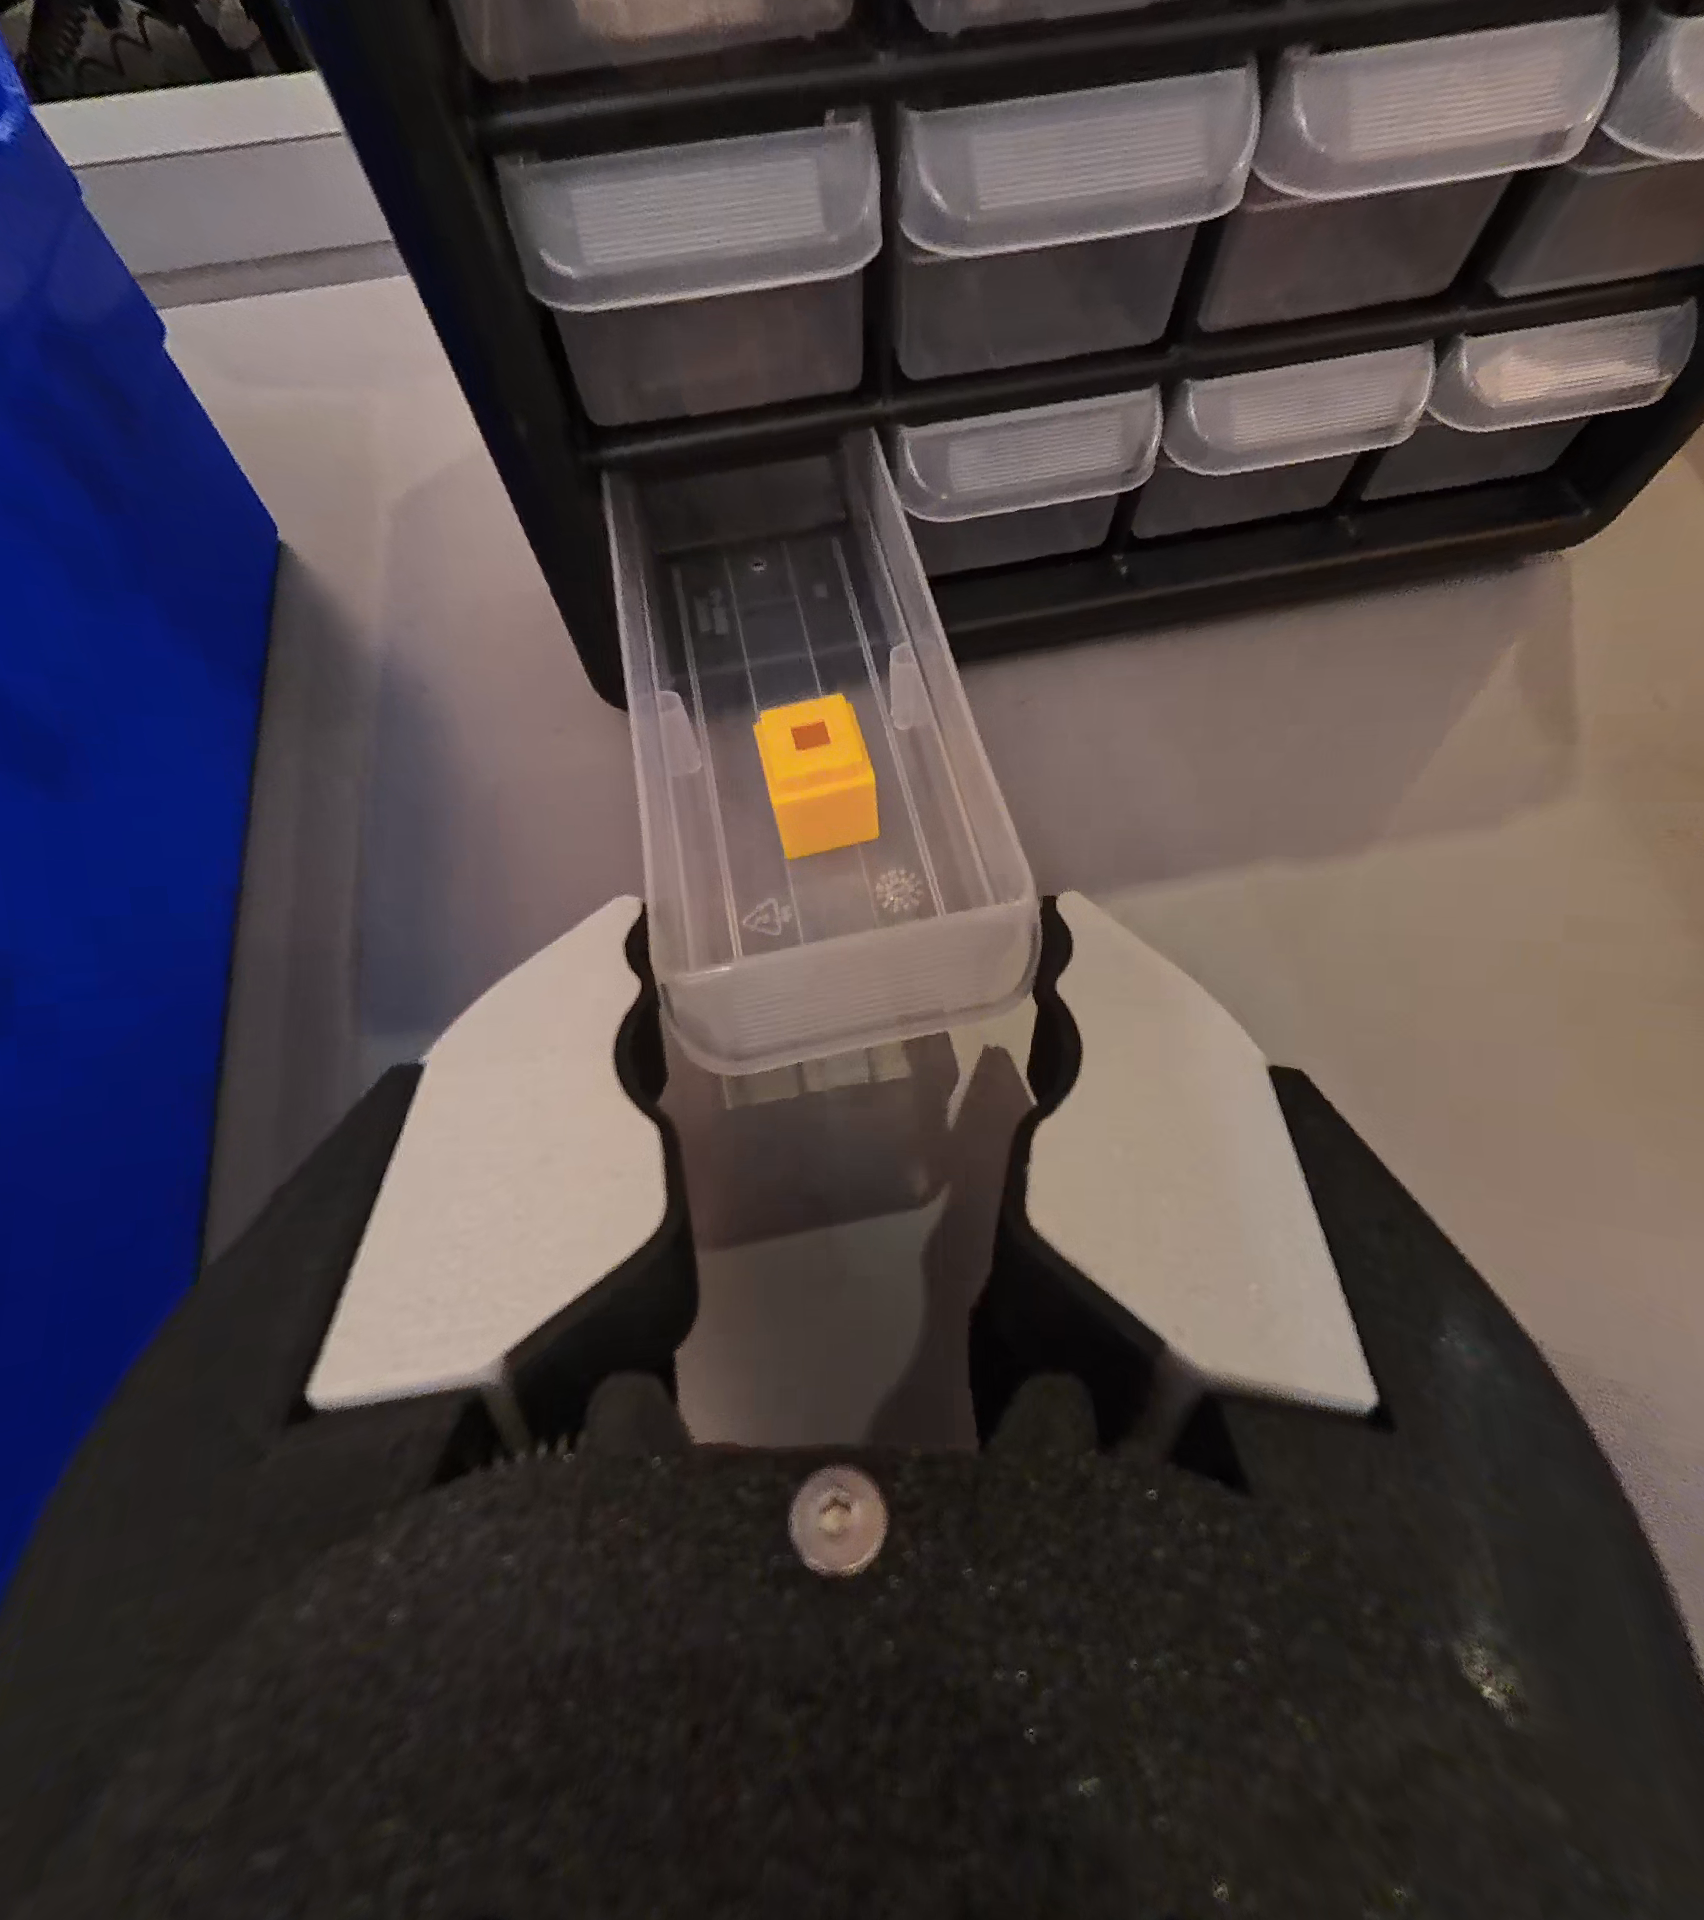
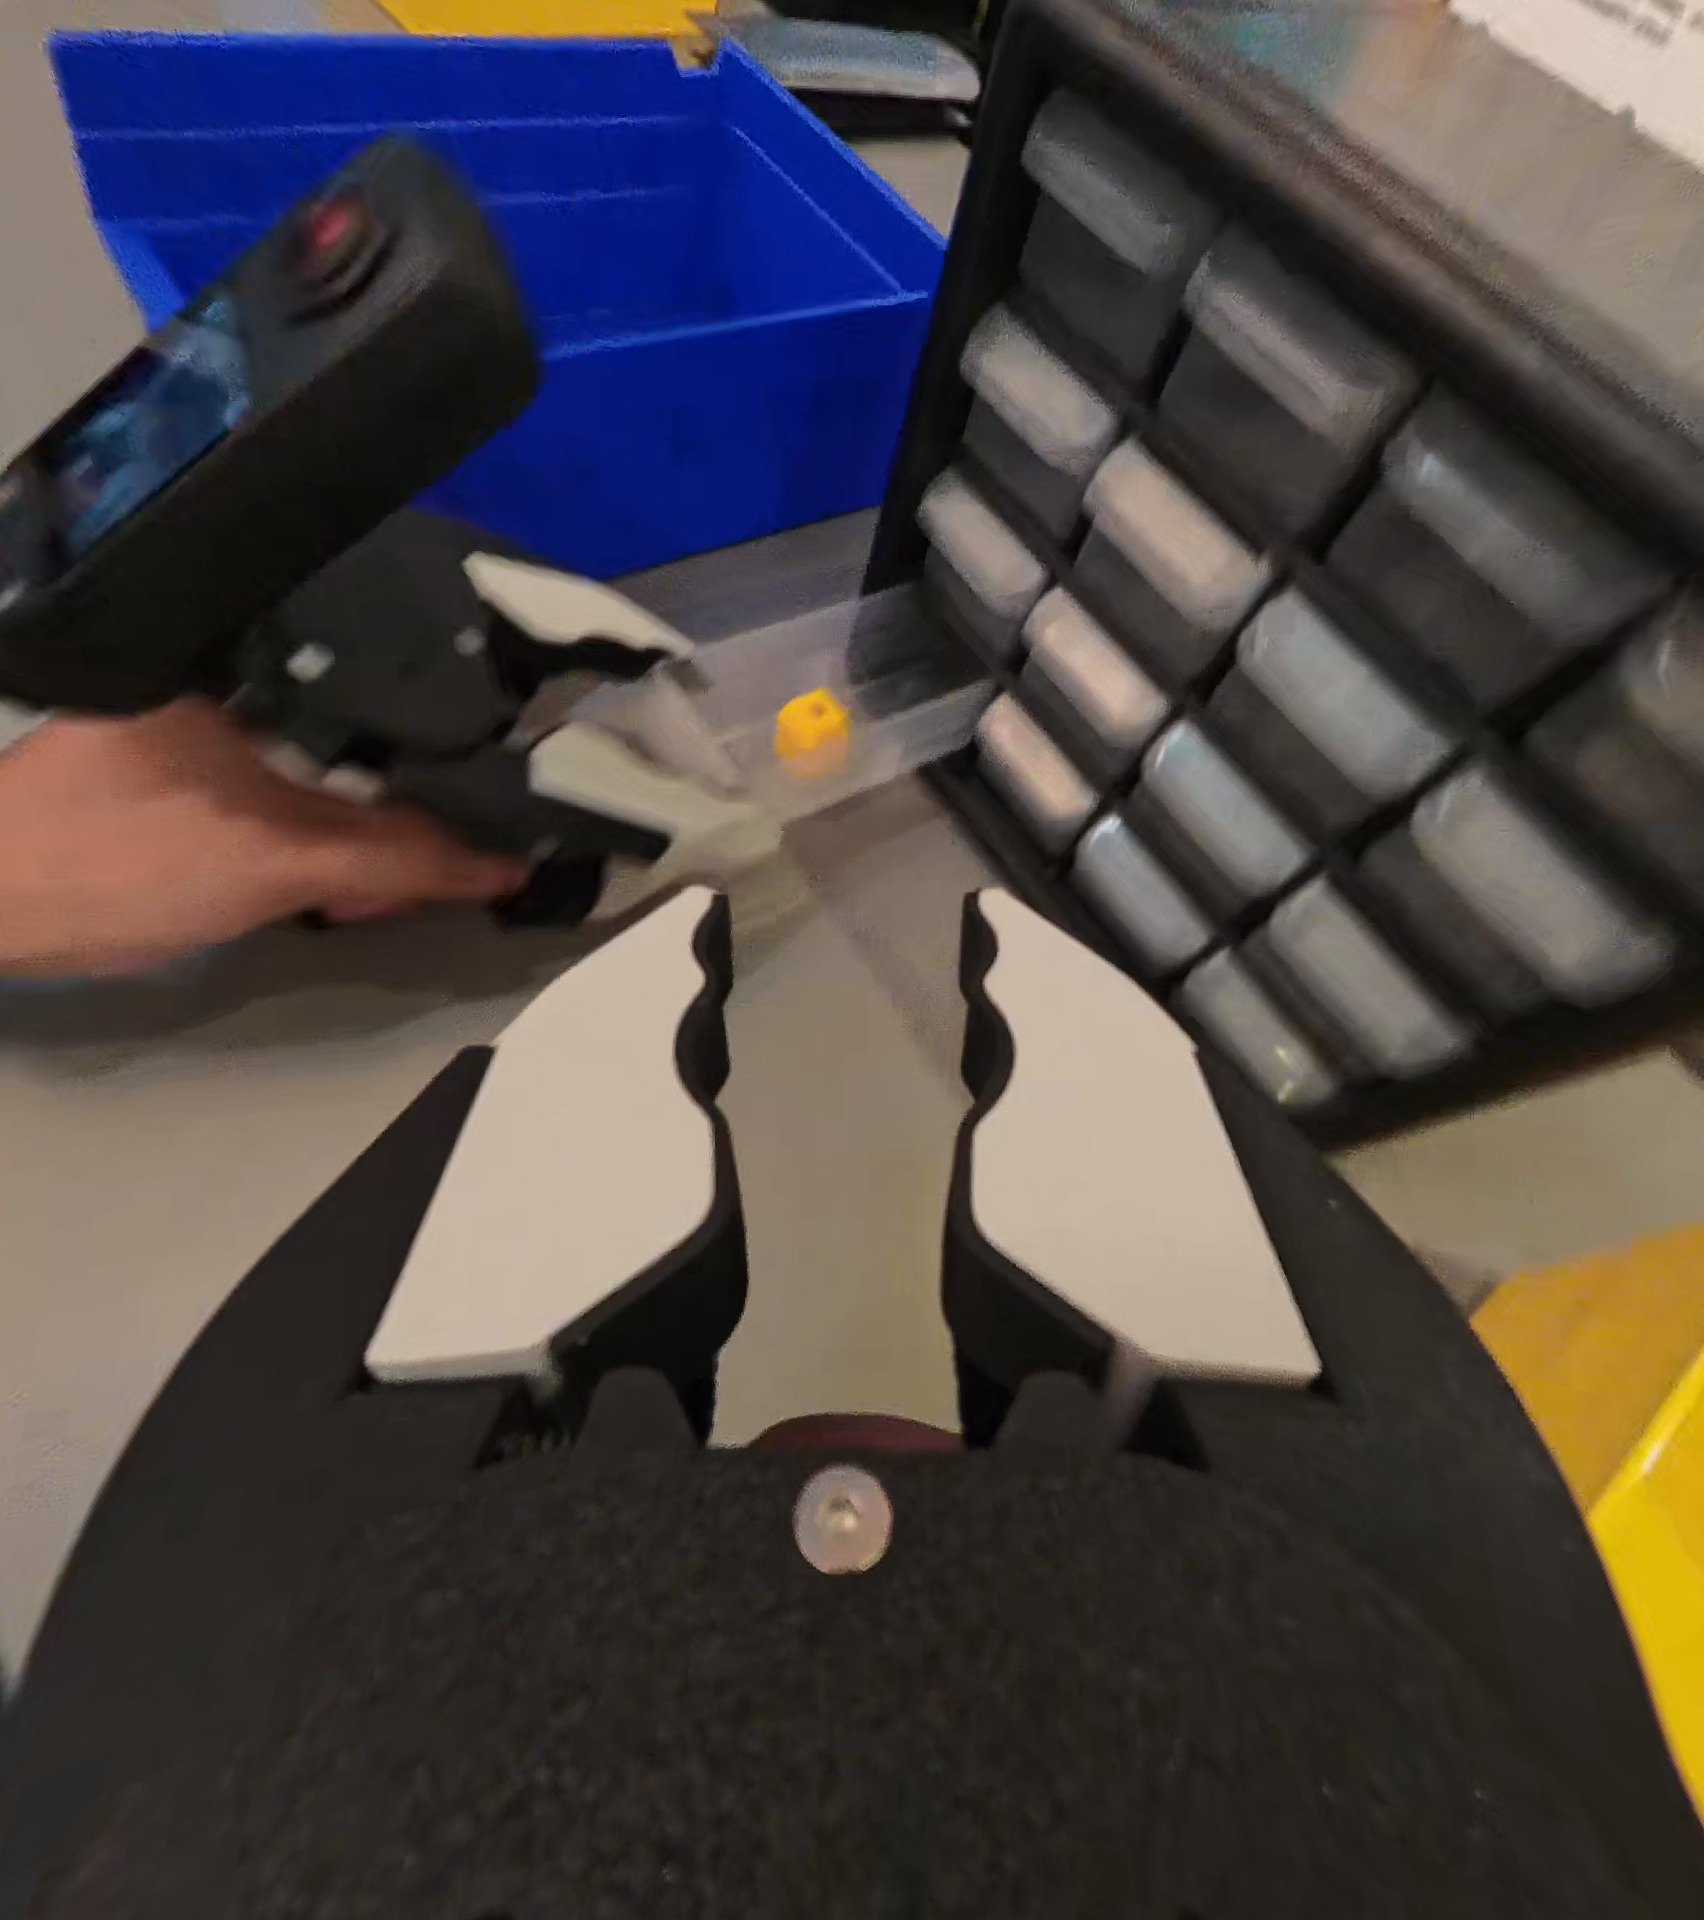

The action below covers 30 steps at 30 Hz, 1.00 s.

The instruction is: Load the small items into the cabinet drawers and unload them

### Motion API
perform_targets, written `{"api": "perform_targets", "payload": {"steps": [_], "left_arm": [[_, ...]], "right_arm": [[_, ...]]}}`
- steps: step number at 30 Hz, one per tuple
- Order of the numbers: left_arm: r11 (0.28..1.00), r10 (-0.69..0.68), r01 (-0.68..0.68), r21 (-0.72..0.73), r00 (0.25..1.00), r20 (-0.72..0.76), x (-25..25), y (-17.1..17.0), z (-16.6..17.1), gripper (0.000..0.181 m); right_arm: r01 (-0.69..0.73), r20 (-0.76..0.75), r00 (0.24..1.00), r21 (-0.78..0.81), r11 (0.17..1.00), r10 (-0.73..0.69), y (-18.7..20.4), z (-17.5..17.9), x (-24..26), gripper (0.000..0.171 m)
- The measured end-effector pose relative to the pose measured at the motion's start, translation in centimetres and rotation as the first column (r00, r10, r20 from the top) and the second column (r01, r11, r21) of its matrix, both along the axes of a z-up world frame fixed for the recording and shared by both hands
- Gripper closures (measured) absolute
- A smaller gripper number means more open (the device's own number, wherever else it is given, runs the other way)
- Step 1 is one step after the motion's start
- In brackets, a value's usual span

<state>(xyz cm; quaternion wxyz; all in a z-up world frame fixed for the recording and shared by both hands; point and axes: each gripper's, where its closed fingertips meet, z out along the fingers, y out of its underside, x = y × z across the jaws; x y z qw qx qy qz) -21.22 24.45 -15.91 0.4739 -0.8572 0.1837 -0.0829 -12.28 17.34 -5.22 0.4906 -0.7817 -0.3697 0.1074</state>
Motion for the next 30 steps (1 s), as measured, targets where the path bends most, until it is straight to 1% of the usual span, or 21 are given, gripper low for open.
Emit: {"api": "perform_targets", "payload": {"steps": [1,2,3,4,6,7,8,10,12,16,19,20,21,24,27,30], "left_arm": [[1.000,0.000,0.000,-0.002,1.000,0.004,0.0,0.0,0.0,0.113],[1.000,-0.001,0.001,0.000,1.000,0.005,0.0,0.0,0.0,0.113],[1.000,-0.003,0.003,0.002,1.000,0.002,0.0,0.0,0.0,0.113],[1.000,-0.004,0.004,0.004,1.000,0.000,0.0,0.0,0.0,0.113],[1.000,-0.005,0.005,0.003,1.000,0.008,0.0,0.0,0.0,0.113],[1.000,-0.006,0.006,0.001,1.000,0.008,0.0,0.0,0.0,0.113],[1.000,-0.006,0.006,0.002,1.000,0.007,0.0,0.0,0.0,0.113],[1.000,-0.007,0.007,0.003,1.000,0.008,0.0,0.0,0.0,0.113],[1.000,-0.008,0.007,0.004,1.000,0.008,0.0,-0.1,0.0,0.113],[1.000,-0.008,0.008,0.007,1.000,0.010,0.0,-0.2,0.2,0.113],[1.000,-0.008,0.008,0.012,1.000,0.005,0.1,-0.2,0.3,0.113],[1.000,-0.008,0.008,0.013,1.000,0.005,0.1,-0.2,0.3,0.113],[1.000,-0.008,0.008,0.012,1.000,0.002,0.1,-0.2,0.2,0.113],[1.000,-0.008,0.008,0.015,1.000,0.002,0.1,-0.2,0.2,0.113],[1.000,-0.009,0.009,0.017,1.000,0.002,0.1,-0.2,0.2,0.113],[1.000,-0.010,0.010,0.010,1.000,-0.003,0.2,-0.2,0.0,0.113]], "right_arm": [[-0.026,0.033,0.999,-0.034,0.999,0.027,2.0,0.2,-0.6,0.128],[-0.056,0.072,0.995,-0.108,0.993,0.064,3.6,-0.2,-1.3,0.123],[-0.085,0.107,0.988,-0.195,0.977,0.107,4.9,-0.9,-2.0,0.123],[-0.098,0.155,0.977,-0.264,0.960,0.143,6.1,-1.6,-2.5,0.127],[-0.117,0.232,0.951,-0.339,0.933,0.204,7.7,-2.8,-4.0,0.130],[-0.136,0.260,0.936,-0.354,0.925,0.237,8.2,-3.2,-5.1,0.135],[-0.149,0.301,0.915,-0.366,0.919,0.269,8.6,-3.8,-5.9,0.136],[-0.148,0.394,0.859,-0.423,0.894,0.328,9.0,-5.4,-6.8,0.134],[-0.160,0.421,0.818,-0.487,0.859,0.391,8.8,-6.8,-8.0,0.134],[-0.164,0.482,0.752,-0.522,0.837,0.449,9.5,-8.4,-9.4,0.134],[-0.125,0.531,0.699,-0.568,0.813,0.479,9.9,-9.8,-9.0,0.135],[-0.116,0.563,0.672,-0.562,0.819,0.482,10.2,-10.1,-8.6,0.146],[-0.114,0.581,0.656,-0.555,0.824,0.482,10.4,-10.3,-8.4,0.152],[-0.177,0.506,0.693,-0.572,0.801,0.514,9.6,-9.5,-9.3,0.152],[-0.221,0.466,0.734,-0.524,0.822,0.494,9.2,-7.4,-9.2,0.152],[-0.244,0.439,0.771,-0.464,0.851,0.460,8.5,-4.6,-7.8,0.152]]}}
